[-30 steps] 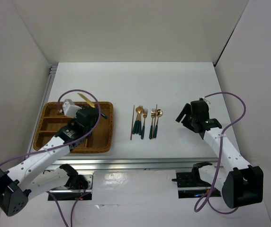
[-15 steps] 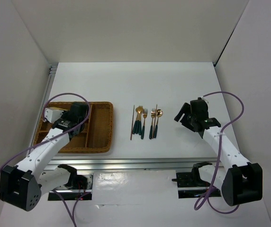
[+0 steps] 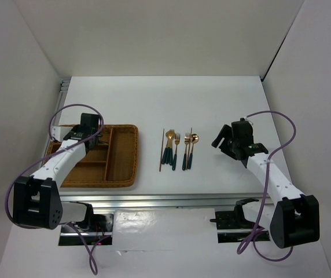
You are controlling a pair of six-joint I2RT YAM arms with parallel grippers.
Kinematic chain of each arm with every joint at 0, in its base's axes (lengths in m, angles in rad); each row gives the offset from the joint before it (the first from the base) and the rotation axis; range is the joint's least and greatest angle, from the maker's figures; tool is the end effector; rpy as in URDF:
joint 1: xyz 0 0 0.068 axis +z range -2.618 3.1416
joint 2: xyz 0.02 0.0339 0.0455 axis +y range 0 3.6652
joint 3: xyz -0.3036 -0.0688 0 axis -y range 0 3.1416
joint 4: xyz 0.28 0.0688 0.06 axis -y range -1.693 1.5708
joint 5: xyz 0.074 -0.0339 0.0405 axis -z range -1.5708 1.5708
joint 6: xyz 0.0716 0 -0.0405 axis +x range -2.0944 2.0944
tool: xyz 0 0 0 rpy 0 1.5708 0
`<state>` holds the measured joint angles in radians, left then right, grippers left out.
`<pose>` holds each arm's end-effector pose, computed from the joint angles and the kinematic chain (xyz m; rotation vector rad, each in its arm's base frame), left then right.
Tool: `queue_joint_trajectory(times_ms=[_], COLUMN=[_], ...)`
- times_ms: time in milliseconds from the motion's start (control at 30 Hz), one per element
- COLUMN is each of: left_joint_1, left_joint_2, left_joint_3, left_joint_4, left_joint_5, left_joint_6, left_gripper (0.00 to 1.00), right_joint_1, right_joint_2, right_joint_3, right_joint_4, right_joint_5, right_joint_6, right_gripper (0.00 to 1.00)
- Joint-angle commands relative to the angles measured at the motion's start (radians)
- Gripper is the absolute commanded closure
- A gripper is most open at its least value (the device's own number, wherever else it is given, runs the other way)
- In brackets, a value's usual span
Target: Sort the eating utensils into containers
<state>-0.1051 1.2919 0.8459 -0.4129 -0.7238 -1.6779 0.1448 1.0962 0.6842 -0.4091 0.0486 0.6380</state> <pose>0.3016 0.0159 0.2421 -1.7395 1.3076 -0.1108 0.2588 0.0342 0.2199 0.6115 2.3346 0.3080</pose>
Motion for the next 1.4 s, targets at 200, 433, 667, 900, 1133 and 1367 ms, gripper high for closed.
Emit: queue_joint_trajectory(times_ms=[200,433,667,900,1133,1367], left_joint_1=[0.065,0.117,0.117,0.098,-0.152,-0.422], left_joint_2=[0.121,0.164,0.159,0.049,0.024,0.128], left_joint_3=[0.104,0.117,0.191,0.191,0.19,0.19], left_joint_4=[-0.036,0.014,-0.129,0.151,0.316,0.342], left_joint_5=[0.107,0.225,0.253,0.525,0.762,0.73], left_joint_6=[-0.048,0.052,0.064,0.548,0.883,0.981], left_gripper=[0.74,0.57,0.27,0.26,0.24,0.29], right_joint_1=[-0.007,-0.007,-0.007,-0.007,-0.007,-0.007], right_joint_2=[0.008,0.008,0.008,0.03,0.085,0.087], right_joint_3=[0.003,0.003,-0.006,-0.015,-0.025,-0.025], right_joint_4=[0.053,0.053,0.062,0.104,0.133,0.121], right_joint_5=[0.002,0.002,-0.016,-0.07,-0.136,-0.156], right_joint_6=[-0.008,-0.008,-0.008,-0.008,-0.017,-0.017], right_gripper=[0.22,0.22,0.22,0.22,0.22,0.22])
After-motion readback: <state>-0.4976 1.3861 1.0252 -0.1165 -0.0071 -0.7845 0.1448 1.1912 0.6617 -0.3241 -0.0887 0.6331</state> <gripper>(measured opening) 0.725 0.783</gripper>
